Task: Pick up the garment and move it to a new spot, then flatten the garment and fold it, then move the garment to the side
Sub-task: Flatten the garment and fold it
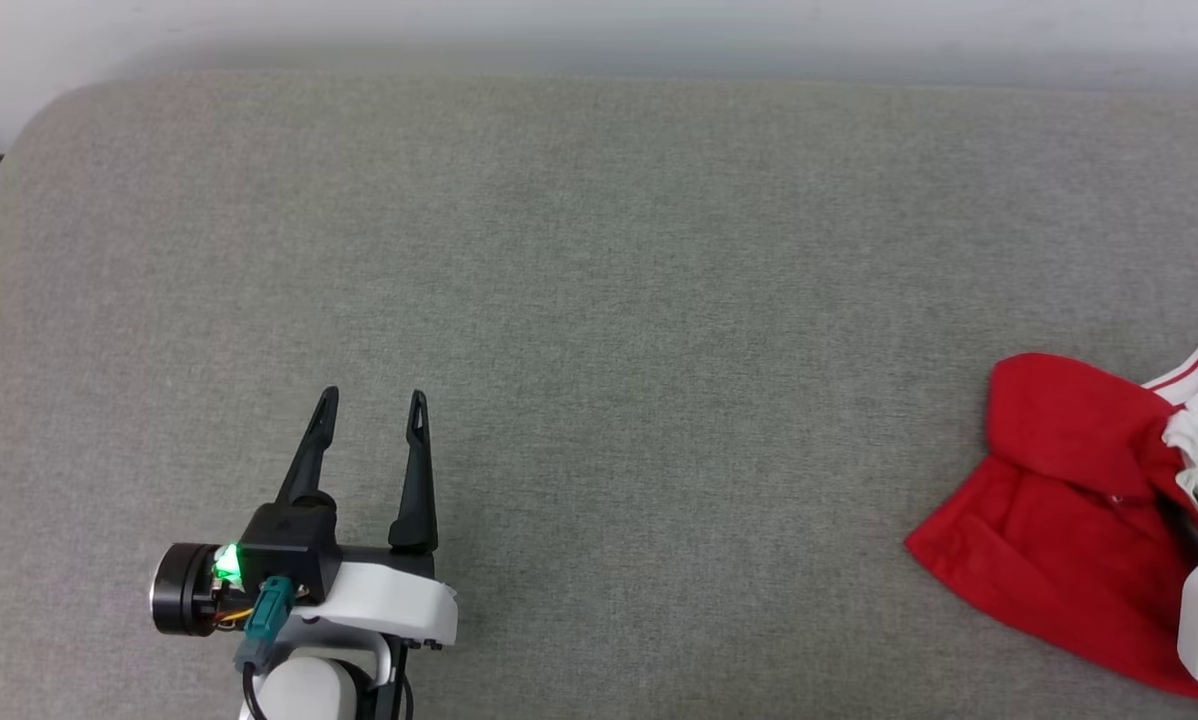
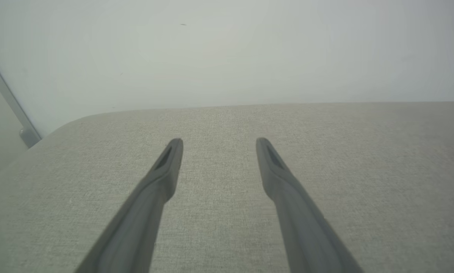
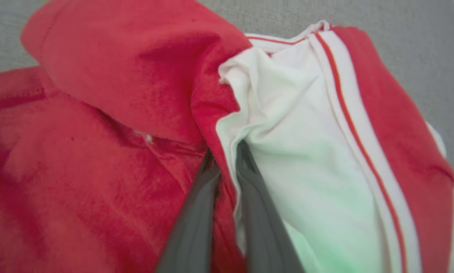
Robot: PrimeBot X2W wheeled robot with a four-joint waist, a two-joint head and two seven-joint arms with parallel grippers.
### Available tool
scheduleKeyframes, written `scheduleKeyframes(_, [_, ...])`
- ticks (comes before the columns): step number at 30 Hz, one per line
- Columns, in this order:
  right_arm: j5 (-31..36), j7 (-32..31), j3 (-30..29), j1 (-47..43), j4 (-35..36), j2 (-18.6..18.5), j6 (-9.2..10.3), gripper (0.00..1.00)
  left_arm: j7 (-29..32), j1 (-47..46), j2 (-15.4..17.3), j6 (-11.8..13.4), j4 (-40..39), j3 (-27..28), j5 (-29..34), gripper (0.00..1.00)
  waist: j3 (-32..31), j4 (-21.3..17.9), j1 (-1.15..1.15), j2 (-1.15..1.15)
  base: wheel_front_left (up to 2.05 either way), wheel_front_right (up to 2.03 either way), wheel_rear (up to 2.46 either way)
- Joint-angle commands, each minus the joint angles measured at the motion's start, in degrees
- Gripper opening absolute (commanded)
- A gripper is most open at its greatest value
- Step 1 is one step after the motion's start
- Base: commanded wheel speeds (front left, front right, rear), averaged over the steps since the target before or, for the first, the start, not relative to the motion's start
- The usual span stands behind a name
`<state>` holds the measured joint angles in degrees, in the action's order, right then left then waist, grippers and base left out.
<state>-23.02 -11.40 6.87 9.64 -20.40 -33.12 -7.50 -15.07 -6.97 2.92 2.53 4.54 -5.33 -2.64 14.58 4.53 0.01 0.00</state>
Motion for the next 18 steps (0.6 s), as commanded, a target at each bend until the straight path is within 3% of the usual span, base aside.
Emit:
scheduleKeyframes(1, [-0.55, 1.32, -0.58, -0.12, 0.6, 0.62, 0.02, 0.0, -0.15, 0.4, -0.06, 0.15, 0.14, -0.03, -0.18, 1.0, -0.74, -0.62, -0.01, 0.0, 0.0, 0.0, 0.0])
scheduleKeyframes(12, [3.53, 5.69, -8.7, 1.47, 13.56, 2.22, 0.03, 0.0, -0.15, 0.22, -0.04, 0.38, 0.13, -1.24, -1.01, 1.0, -3.0, -1.05, -0.01, 0.0, 0.0, 0.0, 0.0])
scheduleKeyframes(18, [6.04, 4.53, -5.1, 4.85, 18.17, 4.46, 0.03, 0.0, -0.15, 1.24, -0.05, 0.51, 0.49, -1.11, -1.45, 1.0, -3.77, 1.15, -0.01, 0.0, 0.0, 0.0, 0.0])
